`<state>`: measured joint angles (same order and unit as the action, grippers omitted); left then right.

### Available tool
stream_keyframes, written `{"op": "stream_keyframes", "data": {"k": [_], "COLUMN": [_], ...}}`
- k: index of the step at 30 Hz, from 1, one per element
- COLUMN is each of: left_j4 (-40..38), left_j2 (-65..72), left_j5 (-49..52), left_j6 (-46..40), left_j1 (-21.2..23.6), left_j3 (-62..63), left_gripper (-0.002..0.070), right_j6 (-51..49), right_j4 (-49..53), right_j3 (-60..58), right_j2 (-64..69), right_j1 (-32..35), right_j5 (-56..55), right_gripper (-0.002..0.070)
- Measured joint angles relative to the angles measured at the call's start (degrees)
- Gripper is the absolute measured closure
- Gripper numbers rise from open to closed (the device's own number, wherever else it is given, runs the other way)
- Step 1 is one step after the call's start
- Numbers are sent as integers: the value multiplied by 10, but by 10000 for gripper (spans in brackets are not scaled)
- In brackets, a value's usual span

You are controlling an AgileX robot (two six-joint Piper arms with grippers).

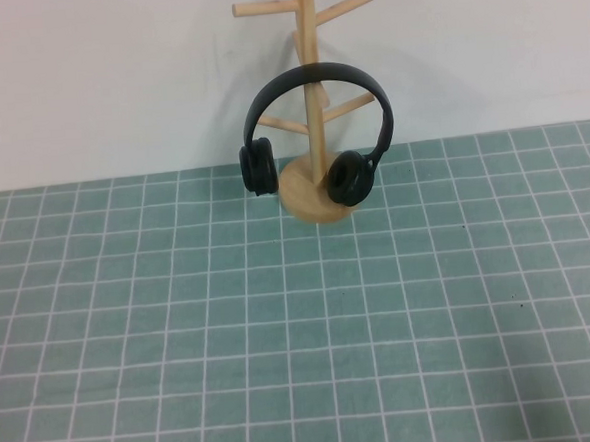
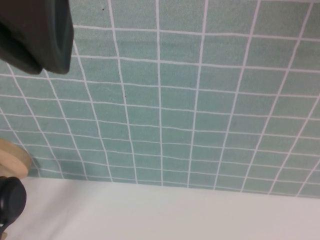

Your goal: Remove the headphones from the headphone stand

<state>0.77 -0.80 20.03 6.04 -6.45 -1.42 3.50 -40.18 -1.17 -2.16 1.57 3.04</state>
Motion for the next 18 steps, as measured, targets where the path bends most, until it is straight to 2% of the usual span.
{"op": "stream_keyframes", "data": {"k": [5,10,13,18], "left_j4": [0,0,0,0], "left_j2": [0,0,0,0], "left_j5": [0,0,0,0], "left_j6": [0,0,0,0], "left_j1": [0,0,0,0], "left_j3": [0,0,0,0], "left_gripper": [678,678,678,678], "right_j6": [-4,-4,-3,0], "right_j4": [-126,-148,-122,45], "right_j3": [1,34,94,244], "right_j2": [0,20,84,272], "right_j1": [0,0,0,0], "right_j5": [-33,105,201,416], "right_gripper": [685,682,677,677]}}
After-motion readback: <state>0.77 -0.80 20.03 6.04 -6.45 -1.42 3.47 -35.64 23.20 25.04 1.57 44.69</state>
